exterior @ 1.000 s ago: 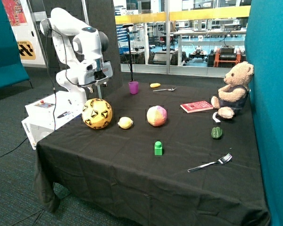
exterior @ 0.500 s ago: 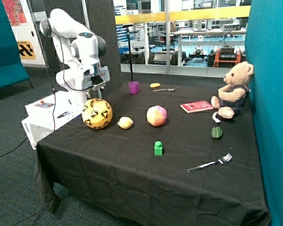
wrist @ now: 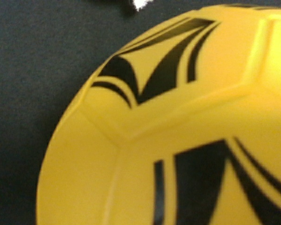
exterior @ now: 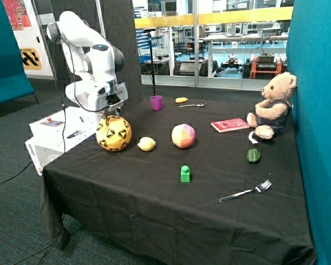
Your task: Sort the balls from left to right in order of size
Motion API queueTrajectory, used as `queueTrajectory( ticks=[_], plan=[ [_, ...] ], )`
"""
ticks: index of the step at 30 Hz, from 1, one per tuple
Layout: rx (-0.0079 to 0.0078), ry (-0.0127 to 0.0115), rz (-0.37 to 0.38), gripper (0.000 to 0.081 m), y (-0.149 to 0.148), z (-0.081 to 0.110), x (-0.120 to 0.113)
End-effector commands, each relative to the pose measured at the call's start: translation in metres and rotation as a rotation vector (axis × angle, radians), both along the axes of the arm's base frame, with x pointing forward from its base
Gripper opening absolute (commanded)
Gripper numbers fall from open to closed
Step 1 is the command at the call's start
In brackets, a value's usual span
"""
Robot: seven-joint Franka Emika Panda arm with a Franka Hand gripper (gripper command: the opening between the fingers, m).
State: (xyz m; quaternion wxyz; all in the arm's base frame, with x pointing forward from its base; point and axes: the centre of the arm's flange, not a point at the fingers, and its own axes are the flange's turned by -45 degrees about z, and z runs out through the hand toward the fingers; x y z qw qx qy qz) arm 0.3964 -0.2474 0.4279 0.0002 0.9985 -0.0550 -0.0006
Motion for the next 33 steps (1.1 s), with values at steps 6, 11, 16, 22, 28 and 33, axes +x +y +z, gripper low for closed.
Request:
queueTrajectory(
  ticks=[6, 11, 16, 22, 28, 33],
  plan=[
    [0.0003, -0.0012, 0.036, 0.0715, 0.011, -0.016, 0.0],
    [0.0003, -0.0012, 0.035, 0.0714, 0.011, -0.018, -0.006],
    [0.0003, -0.0012, 0.012, 0.0709, 0.006, -0.019, -0.013],
    [0.0003, -0.0012, 0.027, 0.067, 0.004, -0.02, -0.014],
    [0.0003, -0.0012, 0.014, 0.052, 0.006, -0.022, -0.014],
    [0.0003, -0.0012, 0.029, 0.0448, 0.009, -0.025, -0.012]
  ],
)
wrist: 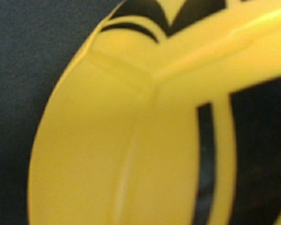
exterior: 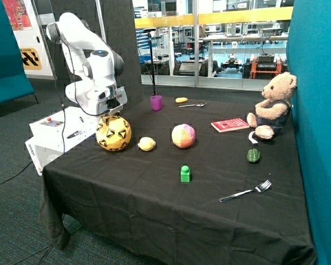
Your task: Sort the balls from left to right in order of size
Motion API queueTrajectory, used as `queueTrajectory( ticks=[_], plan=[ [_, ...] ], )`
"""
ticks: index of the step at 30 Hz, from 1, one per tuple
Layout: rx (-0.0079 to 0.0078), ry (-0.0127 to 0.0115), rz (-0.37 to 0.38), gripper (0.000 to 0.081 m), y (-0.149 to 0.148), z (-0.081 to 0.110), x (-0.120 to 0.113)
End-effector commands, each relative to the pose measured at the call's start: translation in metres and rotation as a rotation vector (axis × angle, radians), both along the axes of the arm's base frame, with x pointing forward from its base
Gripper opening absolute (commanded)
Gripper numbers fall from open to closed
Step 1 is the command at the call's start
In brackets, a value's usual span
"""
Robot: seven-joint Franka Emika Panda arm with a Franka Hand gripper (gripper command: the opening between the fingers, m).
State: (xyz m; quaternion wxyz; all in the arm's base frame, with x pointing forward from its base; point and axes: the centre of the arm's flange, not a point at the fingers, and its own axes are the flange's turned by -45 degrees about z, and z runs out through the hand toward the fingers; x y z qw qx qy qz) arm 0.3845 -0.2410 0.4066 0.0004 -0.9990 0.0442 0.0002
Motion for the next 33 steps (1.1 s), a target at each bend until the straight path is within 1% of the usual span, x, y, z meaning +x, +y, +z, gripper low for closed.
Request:
queueTrajectory(
  ticks=[1, 3, 5, 6, 7, 8, 9, 11, 12, 13, 17, 23, 25, 33],
  plan=[
    [-0.0008, -0.0003, 0.008, 0.0451, 0.003, -0.004, 0.0],
    [-0.0008, -0.0003, 0.0, 0.0459, 0.003, -0.005, 0.001],
    [-0.0008, -0.0003, 0.011, 0.0459, 0.003, -0.006, 0.002],
    [-0.0008, -0.0003, 0.011, 0.0451, 0.003, -0.007, 0.003],
    [-0.0008, -0.0003, 0.01, 0.0425, 0.003, -0.008, 0.003],
    [-0.0008, -0.0003, 0.008, 0.0381, 0.002, -0.009, 0.003],
    [-0.0008, -0.0003, 0.007, 0.0321, 0.002, -0.009, 0.003],
    [-0.0008, -0.0003, 0.003, 0.0112, 0.002, -0.011, 0.002],
    [-0.0008, -0.0003, -0.002, 0.0056, 0.002, -0.012, 0.002],
    [-0.0008, -0.0003, -0.008, 0.0028, 0.002, -0.012, 0.002],
    [-0.0008, -0.0003, -0.018, 0.0002, 0.001, -0.013, 0.0],
    [-0.0008, -0.0003, -0.018, 0.0, -0.001, -0.014, -0.001],
    [-0.0008, -0.0003, -0.003, 0.0, -0.001, -0.015, -0.002],
    [-0.0008, -0.0003, -0.007, 0.0, 0.0, -0.016, -0.002]
  ],
)
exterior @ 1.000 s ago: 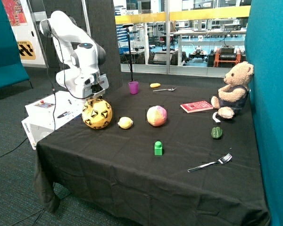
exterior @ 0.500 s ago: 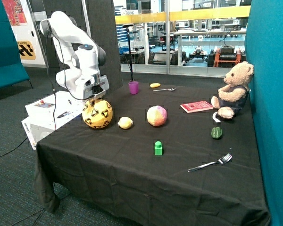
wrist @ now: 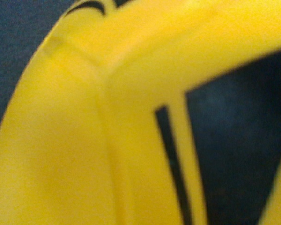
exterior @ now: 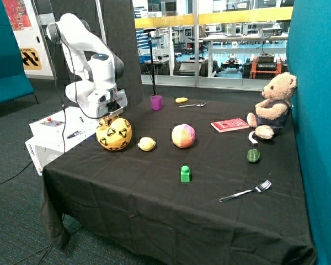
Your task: Sort the balls from left to right in order of size
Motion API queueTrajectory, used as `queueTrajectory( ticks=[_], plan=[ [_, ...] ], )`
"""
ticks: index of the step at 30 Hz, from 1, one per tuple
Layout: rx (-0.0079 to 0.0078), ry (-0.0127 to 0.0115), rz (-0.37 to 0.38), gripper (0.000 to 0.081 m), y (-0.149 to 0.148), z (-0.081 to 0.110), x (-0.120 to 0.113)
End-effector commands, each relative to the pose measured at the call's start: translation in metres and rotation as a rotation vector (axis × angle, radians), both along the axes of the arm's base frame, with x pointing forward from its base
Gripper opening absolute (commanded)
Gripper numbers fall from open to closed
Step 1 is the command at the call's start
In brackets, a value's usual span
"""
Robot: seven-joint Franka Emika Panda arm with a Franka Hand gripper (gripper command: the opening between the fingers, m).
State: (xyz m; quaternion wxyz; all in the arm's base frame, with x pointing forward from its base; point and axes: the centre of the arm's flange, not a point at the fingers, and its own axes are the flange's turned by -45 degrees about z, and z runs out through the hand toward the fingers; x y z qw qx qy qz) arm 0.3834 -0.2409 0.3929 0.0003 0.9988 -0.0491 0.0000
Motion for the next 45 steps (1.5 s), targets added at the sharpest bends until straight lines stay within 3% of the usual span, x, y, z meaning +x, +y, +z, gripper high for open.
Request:
queueTrajectory(
  ticks=[1, 14, 36, 45],
  plan=[
    [0.0006, -0.0001, 0.007, 0.0, 0.0, -0.002, -0.001],
    [0.0006, -0.0001, 0.016, 0.0, 0.004, 0.001, 0.002],
    [0.0006, -0.0001, 0.086, 0.0, 0.033, 0.056, 0.021],
    [0.0006, 0.0, 0.194, 0.0, 0.067, 0.065, 0.04]
  ],
)
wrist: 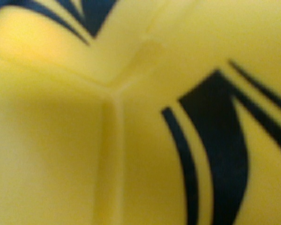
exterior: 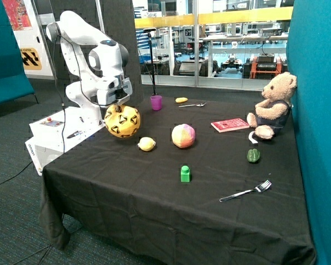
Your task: Sort the balls from left to right in order of size
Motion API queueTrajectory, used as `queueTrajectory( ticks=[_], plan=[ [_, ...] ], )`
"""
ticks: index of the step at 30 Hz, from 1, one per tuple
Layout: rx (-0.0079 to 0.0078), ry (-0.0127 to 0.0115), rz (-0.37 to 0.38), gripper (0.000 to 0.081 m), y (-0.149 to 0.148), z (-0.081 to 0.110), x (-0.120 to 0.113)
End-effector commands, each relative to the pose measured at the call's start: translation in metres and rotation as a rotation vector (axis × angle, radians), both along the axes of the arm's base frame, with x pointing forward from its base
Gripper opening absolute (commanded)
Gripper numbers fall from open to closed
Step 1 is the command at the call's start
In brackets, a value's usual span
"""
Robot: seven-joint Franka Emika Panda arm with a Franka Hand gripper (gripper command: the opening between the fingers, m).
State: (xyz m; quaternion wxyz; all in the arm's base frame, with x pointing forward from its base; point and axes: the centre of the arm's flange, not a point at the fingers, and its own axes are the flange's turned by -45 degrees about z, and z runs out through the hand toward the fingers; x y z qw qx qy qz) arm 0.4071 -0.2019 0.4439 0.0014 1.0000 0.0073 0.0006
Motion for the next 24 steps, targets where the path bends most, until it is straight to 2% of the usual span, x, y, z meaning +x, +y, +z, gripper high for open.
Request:
queueTrajectory(
  ticks=[1, 11, 14, 15, 24],
  plan=[
    [0.0028, 0.0013, 0.092, 0.0, 0.033, 0.014, 0.018],
    [0.0027, 0.0015, 0.219, 0.0, 0.087, 0.02, 0.042],
    [0.0027, 0.0015, 0.232, 0.0, 0.095, 0.021, 0.044],
    [0.0027, 0.0016, 0.267, 0.0, 0.103, 0.022, 0.046],
    [0.0026, 0.0017, 0.376, 0.0, 0.152, 0.024, 0.055]
  ],
)
